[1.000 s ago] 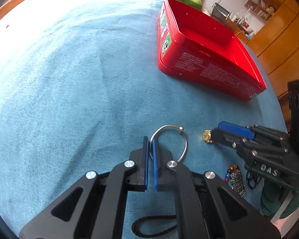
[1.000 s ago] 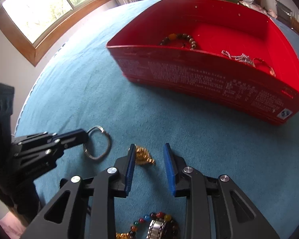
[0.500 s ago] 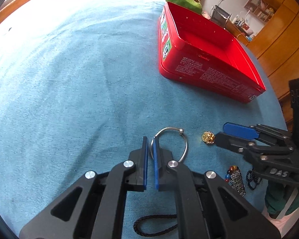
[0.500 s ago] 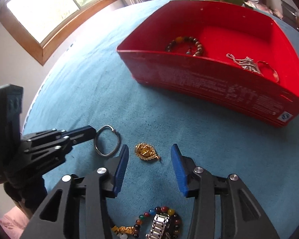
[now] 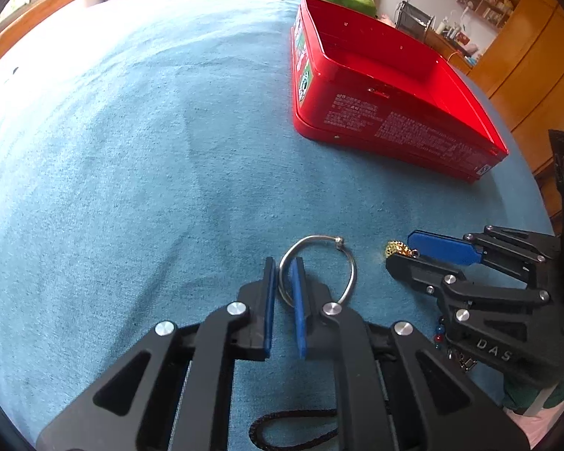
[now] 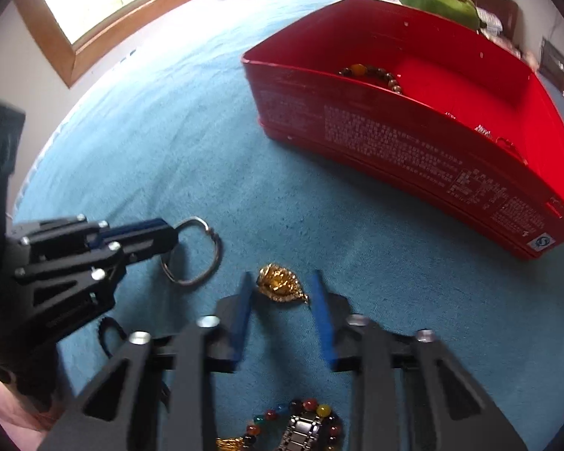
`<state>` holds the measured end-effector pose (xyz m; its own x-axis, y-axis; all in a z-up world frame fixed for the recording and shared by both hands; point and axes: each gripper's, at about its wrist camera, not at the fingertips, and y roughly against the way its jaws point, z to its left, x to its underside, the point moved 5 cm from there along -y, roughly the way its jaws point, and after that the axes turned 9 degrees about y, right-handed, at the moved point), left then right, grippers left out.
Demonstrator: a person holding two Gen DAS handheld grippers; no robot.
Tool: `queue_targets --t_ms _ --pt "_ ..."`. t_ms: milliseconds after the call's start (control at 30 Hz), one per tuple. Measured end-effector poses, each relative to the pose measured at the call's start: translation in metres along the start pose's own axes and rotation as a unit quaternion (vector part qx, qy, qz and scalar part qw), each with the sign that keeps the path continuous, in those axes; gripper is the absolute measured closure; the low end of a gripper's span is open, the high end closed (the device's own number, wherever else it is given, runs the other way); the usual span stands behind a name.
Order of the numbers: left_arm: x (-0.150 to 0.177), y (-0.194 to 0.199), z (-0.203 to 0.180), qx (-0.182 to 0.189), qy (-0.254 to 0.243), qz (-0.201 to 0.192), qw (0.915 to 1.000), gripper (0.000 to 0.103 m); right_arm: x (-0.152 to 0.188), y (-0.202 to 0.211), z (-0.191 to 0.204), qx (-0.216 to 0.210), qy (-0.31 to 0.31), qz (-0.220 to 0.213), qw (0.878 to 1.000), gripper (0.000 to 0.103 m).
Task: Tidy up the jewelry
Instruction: 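Hold the silver ring in the left tool while the right tool grasps the gold pendant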
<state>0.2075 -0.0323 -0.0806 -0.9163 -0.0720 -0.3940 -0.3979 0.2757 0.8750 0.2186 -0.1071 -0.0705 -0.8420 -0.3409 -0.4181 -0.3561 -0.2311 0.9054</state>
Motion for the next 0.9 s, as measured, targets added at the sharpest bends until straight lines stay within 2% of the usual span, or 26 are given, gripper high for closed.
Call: queue_targets --t_ms 100,200,233,600,900 --pt "0.001 -0.001 -0.001 -0.006 -0.009 -0.004 0.9999 0.095 0.002 0.001 0.002 0.002 0.001 -0.003 1.000 0.075" --pt "0.001 -0.002 -0.003 -0.008 -0.015 -0.007 0.9998 0.097 0.008 0.009 -0.003 -0.020 -0.019 -0.011 1.000 0.077" --pt "0.002 -0.002 -0.005 -0.009 -0.014 -0.008 0.9998 0.101 0.009 0.012 -0.006 -0.028 -0.025 -0.015 0.999 0.086" --pt "0.000 0.002 -0.003 0.037 0.007 -0.004 0.9993 0.102 0.020 0.028 -0.046 -0.068 -0.076 -0.041 0.994 0.086" --pt "-0.003 0.013 -0.009 0.051 0.007 -0.014 0.9986 0.102 0.020 0.039 -0.061 -0.074 -0.098 -0.057 0.991 0.086"
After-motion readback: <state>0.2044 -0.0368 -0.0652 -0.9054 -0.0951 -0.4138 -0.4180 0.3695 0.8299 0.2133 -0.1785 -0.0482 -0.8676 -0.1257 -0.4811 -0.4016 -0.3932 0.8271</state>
